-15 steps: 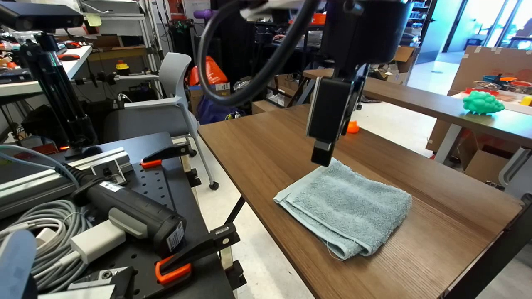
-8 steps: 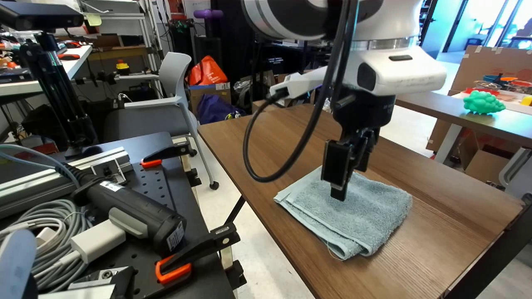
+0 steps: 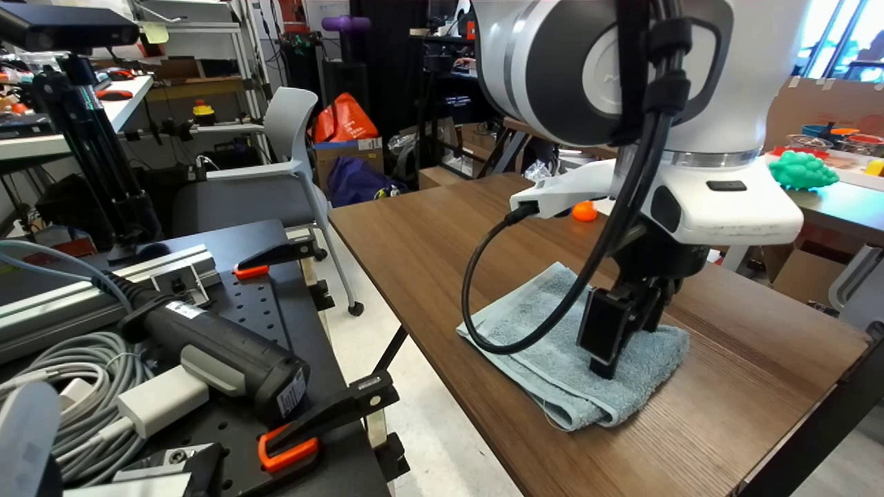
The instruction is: Wipe the table
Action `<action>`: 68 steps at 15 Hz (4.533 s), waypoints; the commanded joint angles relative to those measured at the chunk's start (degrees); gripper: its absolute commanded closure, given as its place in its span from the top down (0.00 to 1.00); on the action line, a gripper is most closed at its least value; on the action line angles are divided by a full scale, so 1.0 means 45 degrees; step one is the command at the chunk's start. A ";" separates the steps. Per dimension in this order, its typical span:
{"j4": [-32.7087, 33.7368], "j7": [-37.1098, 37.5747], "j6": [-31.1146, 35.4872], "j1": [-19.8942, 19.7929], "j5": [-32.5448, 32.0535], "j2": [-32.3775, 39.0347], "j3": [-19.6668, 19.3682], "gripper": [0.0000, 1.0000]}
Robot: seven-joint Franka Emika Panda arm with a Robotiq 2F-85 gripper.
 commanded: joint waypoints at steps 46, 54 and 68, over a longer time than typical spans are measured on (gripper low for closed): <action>0.8846 0.5154 -0.2565 -0.1215 0.1166 0.4902 0.0669 1.00; 0.8625 0.5156 -0.2840 -0.1339 0.0900 0.4700 0.0744 1.00; 0.3543 0.0309 0.1769 0.0211 0.0693 0.2871 0.1988 1.00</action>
